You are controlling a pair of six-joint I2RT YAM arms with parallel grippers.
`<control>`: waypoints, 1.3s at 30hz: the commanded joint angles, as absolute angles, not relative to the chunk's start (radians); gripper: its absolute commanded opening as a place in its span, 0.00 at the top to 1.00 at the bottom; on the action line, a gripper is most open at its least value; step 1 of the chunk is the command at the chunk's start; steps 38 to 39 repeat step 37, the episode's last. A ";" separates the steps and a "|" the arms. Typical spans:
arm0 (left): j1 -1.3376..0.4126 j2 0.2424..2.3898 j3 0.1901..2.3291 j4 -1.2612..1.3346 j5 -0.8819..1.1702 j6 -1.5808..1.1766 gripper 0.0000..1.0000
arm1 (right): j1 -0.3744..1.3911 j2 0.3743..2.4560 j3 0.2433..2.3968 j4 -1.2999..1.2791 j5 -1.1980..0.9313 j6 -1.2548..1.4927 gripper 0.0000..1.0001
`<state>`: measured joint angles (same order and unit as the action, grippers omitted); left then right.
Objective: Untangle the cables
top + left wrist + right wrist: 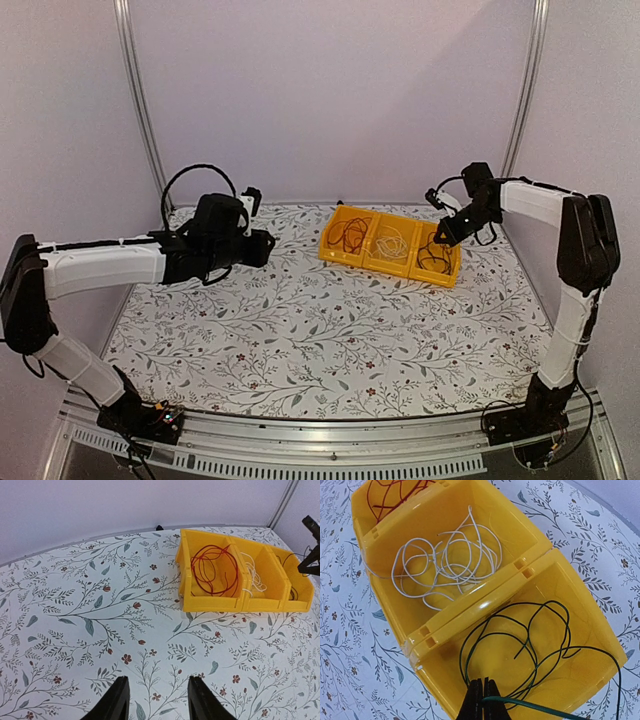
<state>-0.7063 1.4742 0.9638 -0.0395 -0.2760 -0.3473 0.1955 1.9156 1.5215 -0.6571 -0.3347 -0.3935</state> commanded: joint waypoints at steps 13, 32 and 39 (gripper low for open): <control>-0.698 1.484 1.021 -0.043 -0.251 -0.343 0.57 | 0.219 2.042 1.588 -0.734 -0.241 -0.557 0.70; -0.648 1.361 1.007 -0.133 -0.380 -0.254 0.54 | 0.075 1.414 1.294 -0.417 -0.108 -0.379 0.44; -0.643 1.363 1.011 -0.114 -0.370 -0.267 0.53 | 0.076 1.378 1.248 -0.361 -0.101 -0.282 0.39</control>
